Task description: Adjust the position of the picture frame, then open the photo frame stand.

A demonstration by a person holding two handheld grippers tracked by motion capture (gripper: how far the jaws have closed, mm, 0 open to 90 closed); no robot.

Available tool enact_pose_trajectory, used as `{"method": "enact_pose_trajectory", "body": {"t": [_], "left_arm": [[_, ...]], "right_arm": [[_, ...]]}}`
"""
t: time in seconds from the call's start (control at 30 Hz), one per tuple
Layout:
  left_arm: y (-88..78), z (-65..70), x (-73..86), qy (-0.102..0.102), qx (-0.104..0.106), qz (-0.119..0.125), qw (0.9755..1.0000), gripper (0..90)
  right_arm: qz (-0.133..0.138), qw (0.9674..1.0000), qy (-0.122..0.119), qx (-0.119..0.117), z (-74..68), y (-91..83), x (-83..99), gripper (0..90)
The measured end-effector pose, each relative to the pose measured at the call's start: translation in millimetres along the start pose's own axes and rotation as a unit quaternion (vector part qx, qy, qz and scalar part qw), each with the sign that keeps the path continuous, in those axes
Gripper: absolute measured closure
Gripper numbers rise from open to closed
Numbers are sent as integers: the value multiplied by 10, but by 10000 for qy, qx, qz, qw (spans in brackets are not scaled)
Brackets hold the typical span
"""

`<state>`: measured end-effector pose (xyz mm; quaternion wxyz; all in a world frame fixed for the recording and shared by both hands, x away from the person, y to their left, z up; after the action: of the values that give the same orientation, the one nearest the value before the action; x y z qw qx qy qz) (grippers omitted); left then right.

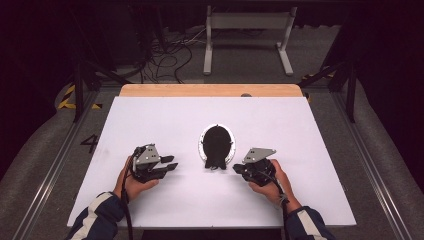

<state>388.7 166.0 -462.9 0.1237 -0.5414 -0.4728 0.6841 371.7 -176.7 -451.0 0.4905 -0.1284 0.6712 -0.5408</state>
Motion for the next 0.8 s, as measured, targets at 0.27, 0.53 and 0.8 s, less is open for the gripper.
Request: {"method": "enact_pose_trajectory", "body": {"t": [0.27, 0.53, 0.8], "left_arm": [[-134, 21, 223, -75, -123, -48, 9999, 535], [-238, 39, 371, -240, -225, -26, 9995, 431], [-200, 84, 352, -248, -225, -92, 9994, 312]], "right_arm": [[30, 10000, 21, -30, 23, -7, -19, 799], [-43, 10000, -10, -6, -17, 23, -40, 754], [-114, 9999, -32, 64, -69, 60, -49, 709]]}}
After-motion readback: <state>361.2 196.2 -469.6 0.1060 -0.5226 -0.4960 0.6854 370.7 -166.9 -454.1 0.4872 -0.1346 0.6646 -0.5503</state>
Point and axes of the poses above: each handheld gripper's, and its own axes: y roughly forward along the jaws, x roughly out of its underside, z roughly to its right, the point moved 2 cm from there along y, roughly forward along the jaws, and after that the axes turned 15 degrees about -z, right-handed, at the moved point
